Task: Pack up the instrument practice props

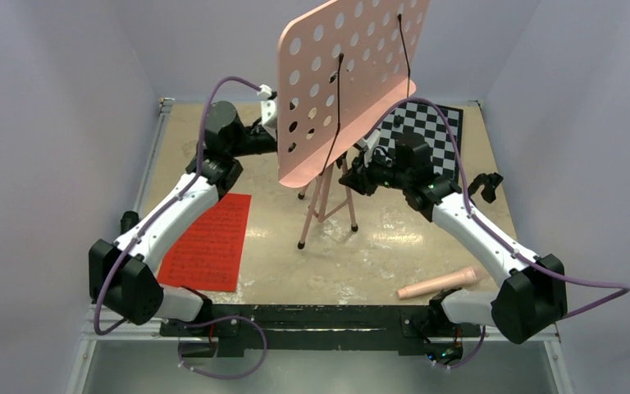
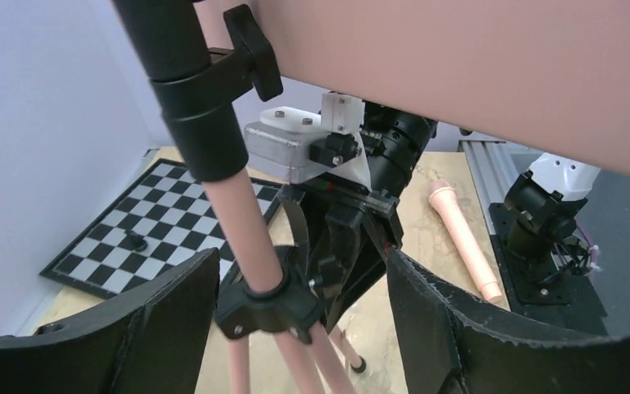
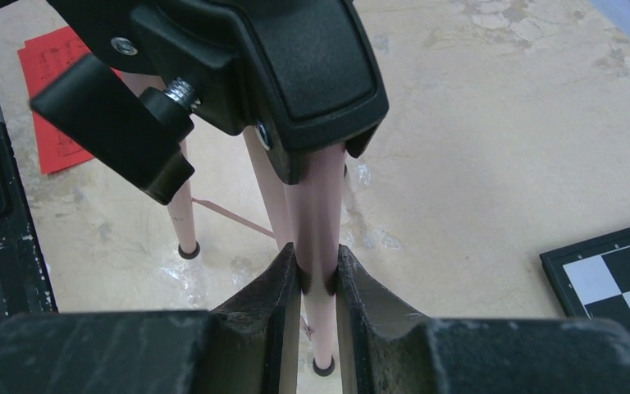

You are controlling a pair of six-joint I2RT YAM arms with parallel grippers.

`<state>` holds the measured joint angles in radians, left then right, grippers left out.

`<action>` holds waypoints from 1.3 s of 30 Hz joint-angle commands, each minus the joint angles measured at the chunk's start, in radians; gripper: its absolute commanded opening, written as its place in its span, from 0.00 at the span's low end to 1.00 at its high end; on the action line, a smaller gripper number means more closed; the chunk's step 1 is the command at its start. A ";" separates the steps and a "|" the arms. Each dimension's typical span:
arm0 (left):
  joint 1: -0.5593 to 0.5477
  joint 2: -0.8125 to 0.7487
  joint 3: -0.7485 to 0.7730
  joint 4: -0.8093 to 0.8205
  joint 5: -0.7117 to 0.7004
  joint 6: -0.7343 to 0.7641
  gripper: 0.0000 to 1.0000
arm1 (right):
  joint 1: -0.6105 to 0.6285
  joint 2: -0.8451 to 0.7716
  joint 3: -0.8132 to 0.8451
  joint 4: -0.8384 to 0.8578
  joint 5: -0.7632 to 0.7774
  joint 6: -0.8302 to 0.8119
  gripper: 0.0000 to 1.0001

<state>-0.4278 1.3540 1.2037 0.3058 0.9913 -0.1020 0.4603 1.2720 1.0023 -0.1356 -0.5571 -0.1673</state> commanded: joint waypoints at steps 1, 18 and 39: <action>-0.046 0.095 0.072 0.080 -0.026 -0.039 0.76 | 0.020 -0.028 0.070 0.048 -0.001 0.002 0.00; -0.050 0.238 0.242 0.269 -0.029 -0.372 0.00 | 0.023 -0.157 0.186 -0.105 0.009 0.006 0.00; 0.052 0.303 -0.035 0.344 -0.129 -0.831 0.00 | 0.023 -0.059 0.292 -0.165 -0.079 0.212 0.00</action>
<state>-0.4023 1.6287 1.2350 0.5854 0.9371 -0.8963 0.4709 1.2076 1.2064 -0.5339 -0.5442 0.0093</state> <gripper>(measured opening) 0.263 0.210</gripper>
